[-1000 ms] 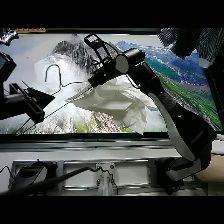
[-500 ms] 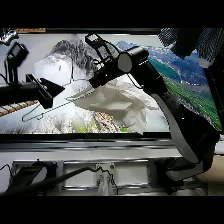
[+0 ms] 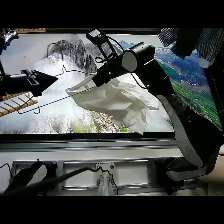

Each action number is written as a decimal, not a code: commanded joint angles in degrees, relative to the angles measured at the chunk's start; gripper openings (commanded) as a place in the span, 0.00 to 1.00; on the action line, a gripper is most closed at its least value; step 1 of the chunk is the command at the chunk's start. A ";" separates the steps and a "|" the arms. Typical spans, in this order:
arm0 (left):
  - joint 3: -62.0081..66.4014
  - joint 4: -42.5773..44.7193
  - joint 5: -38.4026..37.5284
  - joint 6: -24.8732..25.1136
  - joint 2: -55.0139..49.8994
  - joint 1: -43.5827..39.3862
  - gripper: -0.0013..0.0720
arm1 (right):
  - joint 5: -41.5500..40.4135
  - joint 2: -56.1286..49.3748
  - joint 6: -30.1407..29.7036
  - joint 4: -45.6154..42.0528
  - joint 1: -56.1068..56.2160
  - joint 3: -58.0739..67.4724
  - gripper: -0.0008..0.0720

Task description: Fold the clothes and pants, and hang the long-sleeved shirts on hangers.

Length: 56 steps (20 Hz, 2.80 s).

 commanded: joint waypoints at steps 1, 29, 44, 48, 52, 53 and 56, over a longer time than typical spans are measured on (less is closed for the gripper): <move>-0.02 -1.01 0.83 0.57 0.59 2.56 0.03 | -2.51 0.09 -0.09 -2.43 -0.02 0.04 0.04; -0.26 -15.26 -3.34 6.64 -19.02 -8.50 0.03 | 1.90 0.22 -0.09 5.46 0.07 0.07 0.04; -0.24 -50.84 -21.09 13.09 -40.94 -11.87 0.03 | 3.23 0.22 -0.07 8.50 0.04 0.07 0.04; -0.24 -53.51 -28.50 12.96 -43.76 -11.93 0.03 | 5.01 0.22 -0.09 8.44 0.04 0.04 0.04; -0.26 -53.72 -31.06 13.00 -44.22 -12.98 0.03 | 7.98 0.63 -0.11 10.51 0.07 0.07 0.04; -0.26 -53.70 -31.08 12.96 -44.22 -13.35 0.03 | 8.76 1.01 -0.15 12.07 0.07 0.07 0.04; -0.26 -53.70 -31.10 12.55 -44.19 -15.23 0.03 | 9.90 2.86 -2.16 18.38 0.04 0.07 0.04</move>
